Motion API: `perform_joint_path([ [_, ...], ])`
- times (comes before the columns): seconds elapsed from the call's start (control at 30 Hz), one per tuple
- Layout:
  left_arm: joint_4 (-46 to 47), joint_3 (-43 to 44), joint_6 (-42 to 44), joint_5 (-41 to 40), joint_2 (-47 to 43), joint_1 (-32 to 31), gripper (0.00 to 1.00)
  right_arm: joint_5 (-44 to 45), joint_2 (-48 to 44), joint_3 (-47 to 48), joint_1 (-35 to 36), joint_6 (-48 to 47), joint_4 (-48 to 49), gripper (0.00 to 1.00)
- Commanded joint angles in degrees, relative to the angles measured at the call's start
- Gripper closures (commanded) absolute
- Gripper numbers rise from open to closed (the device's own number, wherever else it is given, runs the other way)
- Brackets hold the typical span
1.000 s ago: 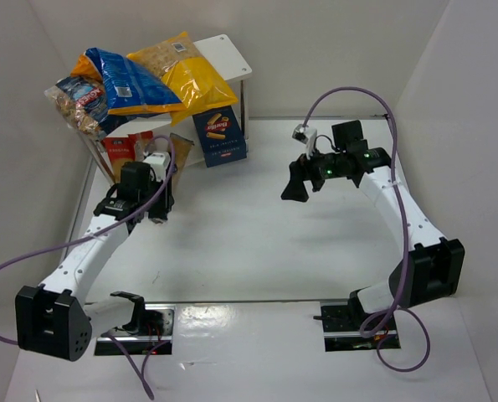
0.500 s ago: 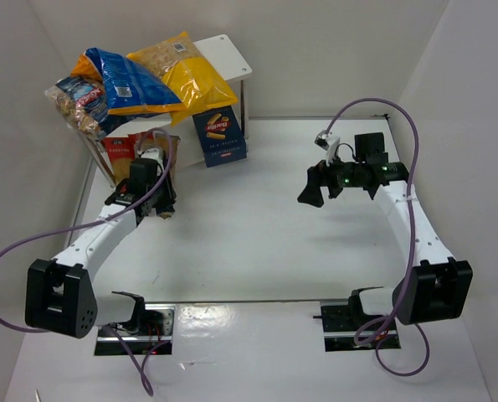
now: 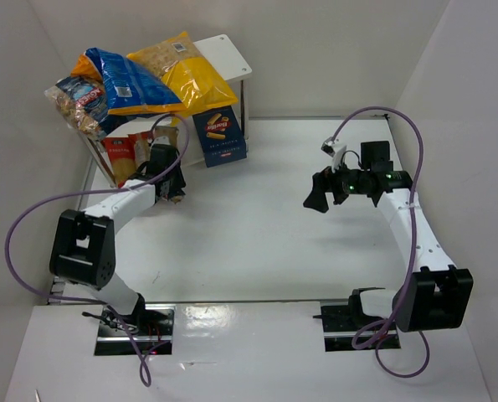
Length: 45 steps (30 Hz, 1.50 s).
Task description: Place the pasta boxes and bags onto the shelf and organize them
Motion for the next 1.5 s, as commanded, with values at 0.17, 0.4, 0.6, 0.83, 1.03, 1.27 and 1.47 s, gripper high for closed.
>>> perform_joint_path([
  [0.17, 10.87, 11.52, -1.09, -8.46, 5.56, -0.21, 1.00, -0.65, 0.30, -1.19, -1.55, -1.49, 3.42, 0.02],
  [0.4, 8.50, 16.79, -1.70, -9.60, 10.30, -0.21, 1.00, -0.65, 1.44, -1.19, -1.56, -2.63, 2.89, 0.02],
  [0.6, 7.45, 18.82, -1.70, -10.92, 12.33, -0.21, 1.00, -0.65, 1.44, -1.71, -1.56, -2.64, 2.89, 0.02],
  [0.83, 8.06, 18.29, -1.18, -11.45, 12.95, -0.21, 0.94, -0.65, 1.44, -1.72, -1.56, -3.16, 2.36, 0.02],
  [1.03, 7.53, 18.29, -0.03, -10.92, 14.08, -0.21, 0.70, -0.65, 1.44, -1.72, -1.56, -3.69, 2.36, 0.02],
  [1.27, 7.53, 18.29, 0.49, -10.92, 14.62, 0.40, 0.65, -0.65, 1.44, -1.72, -1.56, -3.69, 2.36, 0.02],
  [1.47, 7.53, 18.29, 1.64, -10.92, 15.14, 1.46, 0.54, -0.65, 1.44, -1.72, -1.56, -3.69, 2.36, 0.02],
])
